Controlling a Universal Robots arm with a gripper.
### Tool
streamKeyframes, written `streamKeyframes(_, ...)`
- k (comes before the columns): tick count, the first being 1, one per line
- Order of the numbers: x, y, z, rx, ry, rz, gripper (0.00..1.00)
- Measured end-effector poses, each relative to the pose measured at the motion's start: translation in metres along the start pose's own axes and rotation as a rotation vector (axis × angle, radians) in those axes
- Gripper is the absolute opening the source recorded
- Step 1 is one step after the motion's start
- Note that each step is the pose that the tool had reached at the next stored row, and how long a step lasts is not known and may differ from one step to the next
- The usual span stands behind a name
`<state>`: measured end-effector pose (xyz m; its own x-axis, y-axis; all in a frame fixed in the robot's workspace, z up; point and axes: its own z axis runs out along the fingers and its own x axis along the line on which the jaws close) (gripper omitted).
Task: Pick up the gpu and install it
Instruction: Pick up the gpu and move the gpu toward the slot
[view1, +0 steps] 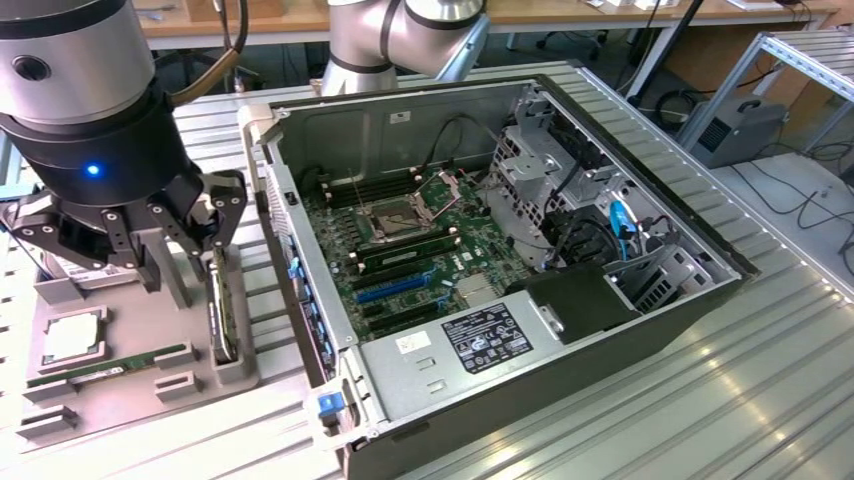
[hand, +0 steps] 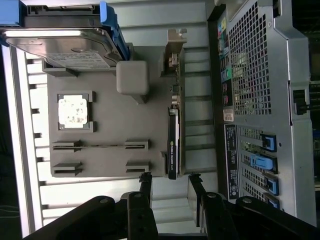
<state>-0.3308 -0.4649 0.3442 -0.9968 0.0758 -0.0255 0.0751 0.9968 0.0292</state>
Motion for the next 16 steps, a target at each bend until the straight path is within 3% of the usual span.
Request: streamKeyframes(16, 0.0001, -0.0001, 0.0049, -0.0001, -0.0001, 0.0, 0.42)
